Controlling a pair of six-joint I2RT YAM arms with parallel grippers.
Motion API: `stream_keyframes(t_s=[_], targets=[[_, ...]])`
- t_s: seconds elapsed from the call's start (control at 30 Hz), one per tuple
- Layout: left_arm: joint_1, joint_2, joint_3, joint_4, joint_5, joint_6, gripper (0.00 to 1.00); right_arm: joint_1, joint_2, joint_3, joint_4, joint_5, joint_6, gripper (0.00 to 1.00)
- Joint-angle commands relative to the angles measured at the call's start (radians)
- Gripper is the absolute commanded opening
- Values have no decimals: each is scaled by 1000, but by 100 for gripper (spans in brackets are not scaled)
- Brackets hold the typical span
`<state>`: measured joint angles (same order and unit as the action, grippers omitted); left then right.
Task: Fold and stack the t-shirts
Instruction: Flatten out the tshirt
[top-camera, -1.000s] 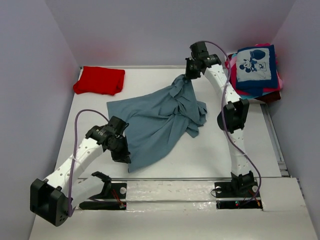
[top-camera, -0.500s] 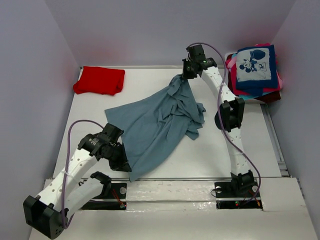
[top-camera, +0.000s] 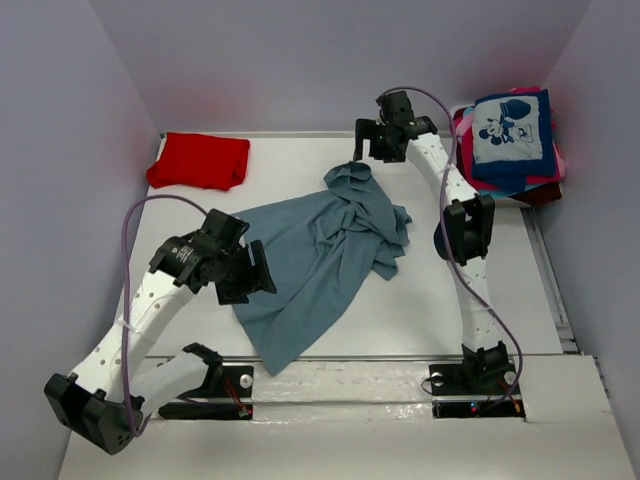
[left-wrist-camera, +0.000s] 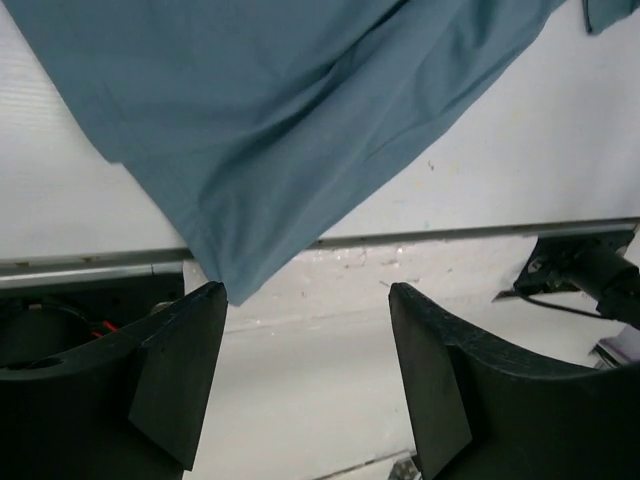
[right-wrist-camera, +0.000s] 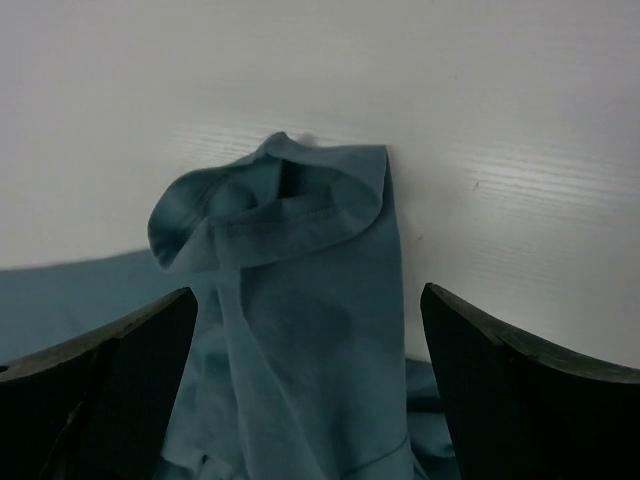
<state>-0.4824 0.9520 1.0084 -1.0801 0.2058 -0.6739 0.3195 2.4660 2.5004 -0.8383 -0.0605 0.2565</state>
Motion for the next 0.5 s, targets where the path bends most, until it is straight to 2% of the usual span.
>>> stream_keyframes(t_s=[0.0, 0.1, 0.13, 0.2, 0.33, 0.37, 0.47], targets=[[-2, 105, 56, 110, -98, 48, 77, -7, -169, -37, -67, -13, 67, 100], [27, 281, 84, 245, -97, 68, 74, 4, -284, -214, -77, -19, 101, 100], [37, 316, 96, 275, -89, 76, 72, 4, -317, -215, -84, -18, 104, 100], [74, 378, 127, 321, -80, 91, 72, 13, -412, -337, -90, -27, 118, 99], [212, 537, 162, 436, -32, 166, 71, 27, -565, -576, -88, -61, 130, 97], [253, 563, 194, 442, -36, 180, 70, 41, -597, -688, -85, -62, 135, 94], [291, 655, 249, 467, -51, 204, 70, 59, -708, -849, -58, -100, 147, 82]])
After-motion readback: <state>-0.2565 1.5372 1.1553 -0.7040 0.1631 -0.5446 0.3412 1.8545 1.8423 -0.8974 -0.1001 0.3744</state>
